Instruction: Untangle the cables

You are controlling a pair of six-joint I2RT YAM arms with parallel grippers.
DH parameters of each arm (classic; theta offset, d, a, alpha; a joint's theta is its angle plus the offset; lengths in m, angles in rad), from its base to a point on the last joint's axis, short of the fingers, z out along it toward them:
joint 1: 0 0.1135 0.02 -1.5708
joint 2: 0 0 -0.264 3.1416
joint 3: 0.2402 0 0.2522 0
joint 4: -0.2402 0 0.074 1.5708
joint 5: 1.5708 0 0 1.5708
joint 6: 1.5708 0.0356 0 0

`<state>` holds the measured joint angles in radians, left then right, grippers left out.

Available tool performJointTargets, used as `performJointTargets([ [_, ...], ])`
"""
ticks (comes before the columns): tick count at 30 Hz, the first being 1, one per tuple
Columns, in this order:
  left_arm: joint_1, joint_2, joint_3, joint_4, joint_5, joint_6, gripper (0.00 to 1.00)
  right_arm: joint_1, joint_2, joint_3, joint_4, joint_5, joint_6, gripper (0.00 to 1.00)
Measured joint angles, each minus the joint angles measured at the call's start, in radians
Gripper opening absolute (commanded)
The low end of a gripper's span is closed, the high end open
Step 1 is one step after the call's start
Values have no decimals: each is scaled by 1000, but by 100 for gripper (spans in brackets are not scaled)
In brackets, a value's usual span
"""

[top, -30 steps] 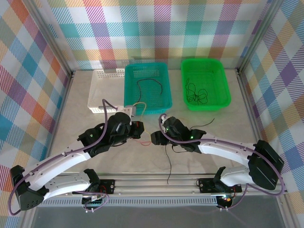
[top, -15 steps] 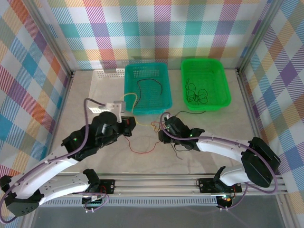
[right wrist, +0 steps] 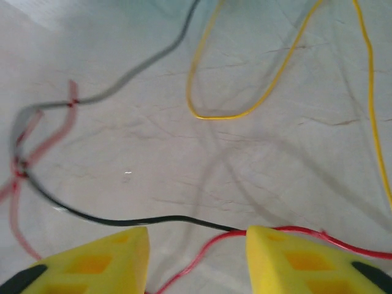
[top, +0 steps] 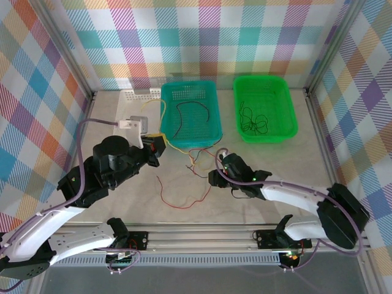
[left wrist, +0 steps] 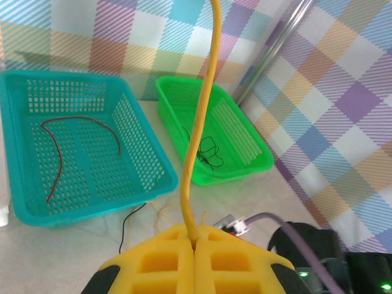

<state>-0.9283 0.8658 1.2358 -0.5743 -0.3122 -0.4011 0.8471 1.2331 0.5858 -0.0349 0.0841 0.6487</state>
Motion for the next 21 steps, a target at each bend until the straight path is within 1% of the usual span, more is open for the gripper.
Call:
performJointTargets([
  [3, 0, 21, 0, -3, 14, 2, 0, 0, -124, -34, 51, -21, -24, 69],
  [6, 0, 30, 0, -4, 23, 2, 0, 0, -197, -35, 105, -26, -36, 75],
  [12, 0, 50, 0, -37, 11, 3, 0, -1, -406, -40, 85, -24, -62, 76],
  [21, 0, 68, -1, -53, 11, 6, 0, -2, -533, -37, 38, -32, -66, 77],
])
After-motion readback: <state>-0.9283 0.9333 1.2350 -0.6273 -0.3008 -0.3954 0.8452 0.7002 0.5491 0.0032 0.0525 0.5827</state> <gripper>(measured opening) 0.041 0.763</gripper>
